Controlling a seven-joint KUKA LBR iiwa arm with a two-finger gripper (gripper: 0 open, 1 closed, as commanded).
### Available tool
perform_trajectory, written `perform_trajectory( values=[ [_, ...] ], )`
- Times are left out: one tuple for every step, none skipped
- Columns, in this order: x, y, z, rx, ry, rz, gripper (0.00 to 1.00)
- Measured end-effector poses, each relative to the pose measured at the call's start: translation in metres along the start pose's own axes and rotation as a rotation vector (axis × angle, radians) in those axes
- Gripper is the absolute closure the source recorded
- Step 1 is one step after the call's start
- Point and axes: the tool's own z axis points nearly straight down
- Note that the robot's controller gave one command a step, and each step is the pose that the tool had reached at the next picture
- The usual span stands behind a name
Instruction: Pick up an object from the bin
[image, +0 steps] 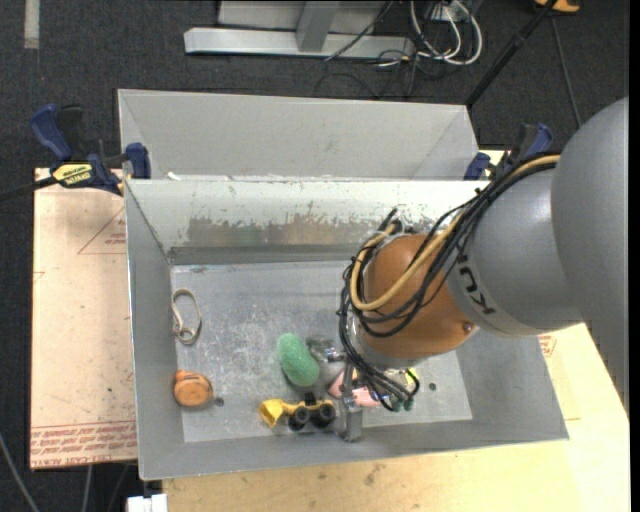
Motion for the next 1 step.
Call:
perform_trajectory(
  values=[
    [0.0012, 0.0306, 0.0021, 0.001, 0.017, 0.157, 1.0]
  ],
)
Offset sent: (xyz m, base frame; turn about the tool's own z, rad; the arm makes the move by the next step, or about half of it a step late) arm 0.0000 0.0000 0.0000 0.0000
